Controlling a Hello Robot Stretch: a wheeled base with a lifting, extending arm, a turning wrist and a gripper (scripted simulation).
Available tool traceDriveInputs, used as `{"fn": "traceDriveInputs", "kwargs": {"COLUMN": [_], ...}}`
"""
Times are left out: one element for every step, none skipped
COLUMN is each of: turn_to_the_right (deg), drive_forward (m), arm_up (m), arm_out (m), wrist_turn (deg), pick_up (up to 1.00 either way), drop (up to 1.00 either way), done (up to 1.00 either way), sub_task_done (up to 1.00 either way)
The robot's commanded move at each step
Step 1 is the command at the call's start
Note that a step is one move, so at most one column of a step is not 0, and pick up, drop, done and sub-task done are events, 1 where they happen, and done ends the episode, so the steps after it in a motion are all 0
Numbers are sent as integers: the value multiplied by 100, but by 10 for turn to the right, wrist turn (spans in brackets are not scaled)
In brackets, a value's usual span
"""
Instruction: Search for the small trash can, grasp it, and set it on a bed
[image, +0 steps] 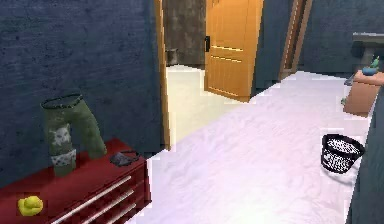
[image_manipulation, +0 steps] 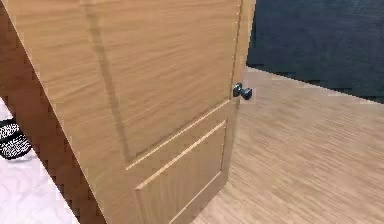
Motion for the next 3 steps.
{"fn": "traceDriveInputs", "kwargs": {"turn_to_the_right": [0,420,0], "drive_forward": [45,0,100], "arm_up": [0,0,0], "arm_out": [0,0,0], "wrist_turn": [0,0,0], "pick_up": [0,0,0], "drop": [0,0,0], "done": [0,0,0], "sub_task_done": [0,0,0]}}
